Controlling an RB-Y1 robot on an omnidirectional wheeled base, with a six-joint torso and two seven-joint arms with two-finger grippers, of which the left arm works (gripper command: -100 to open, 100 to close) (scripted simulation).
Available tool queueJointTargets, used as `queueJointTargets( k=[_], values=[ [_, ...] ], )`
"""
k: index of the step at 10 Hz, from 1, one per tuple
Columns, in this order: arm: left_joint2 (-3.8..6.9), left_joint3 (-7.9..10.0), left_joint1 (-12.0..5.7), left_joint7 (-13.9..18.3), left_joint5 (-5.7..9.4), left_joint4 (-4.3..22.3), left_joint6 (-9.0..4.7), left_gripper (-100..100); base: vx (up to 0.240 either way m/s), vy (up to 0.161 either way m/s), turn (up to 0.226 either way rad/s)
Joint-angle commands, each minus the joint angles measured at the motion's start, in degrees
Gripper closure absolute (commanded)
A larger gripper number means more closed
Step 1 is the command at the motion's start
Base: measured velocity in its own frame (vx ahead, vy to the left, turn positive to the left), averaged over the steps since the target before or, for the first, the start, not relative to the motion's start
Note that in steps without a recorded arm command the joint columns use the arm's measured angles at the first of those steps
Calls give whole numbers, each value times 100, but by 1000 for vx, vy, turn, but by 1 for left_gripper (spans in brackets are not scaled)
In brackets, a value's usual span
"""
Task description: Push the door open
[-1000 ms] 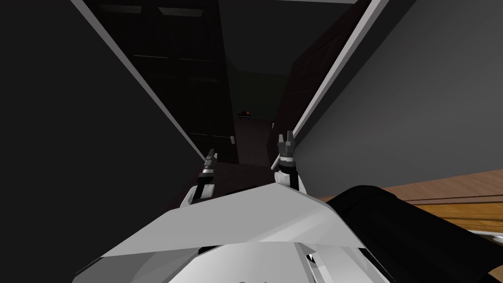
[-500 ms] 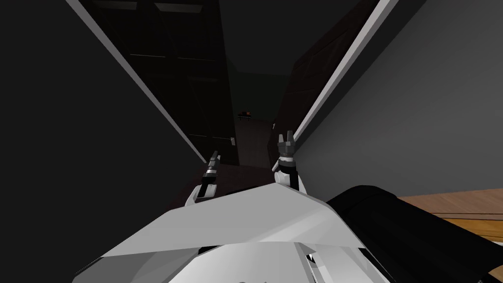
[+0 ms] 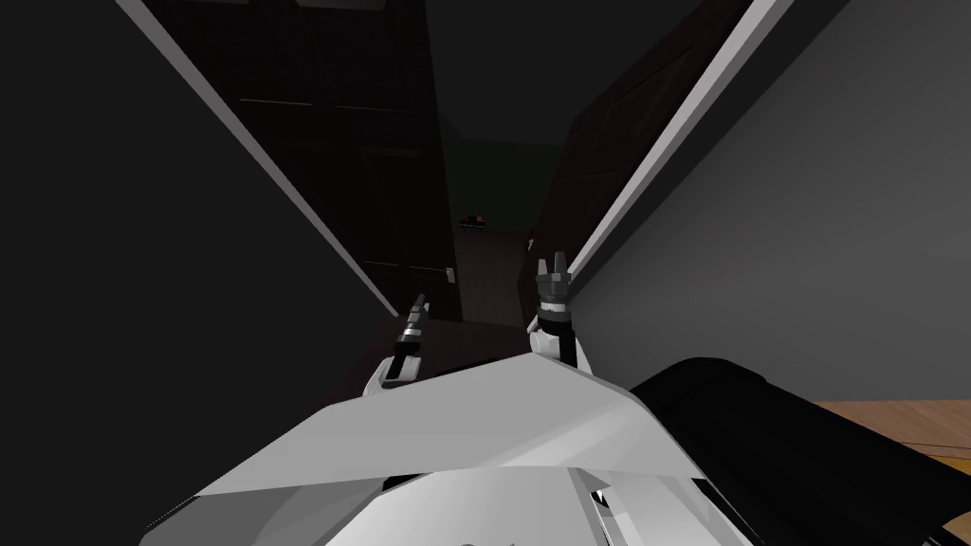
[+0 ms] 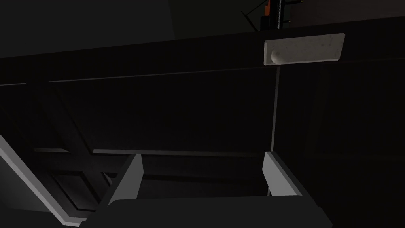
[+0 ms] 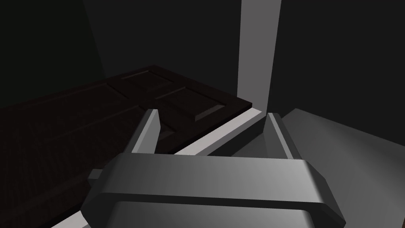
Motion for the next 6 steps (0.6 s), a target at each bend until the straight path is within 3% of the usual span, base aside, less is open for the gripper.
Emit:
queueJointTargets(
  k=[1,6],
  values=[
    [-4,2,-116,39,-26,286,-66,-100,109,20,1],
    [-77,0,-446,114,-113,1158,-251,-100,102,11,2]
  ],
)
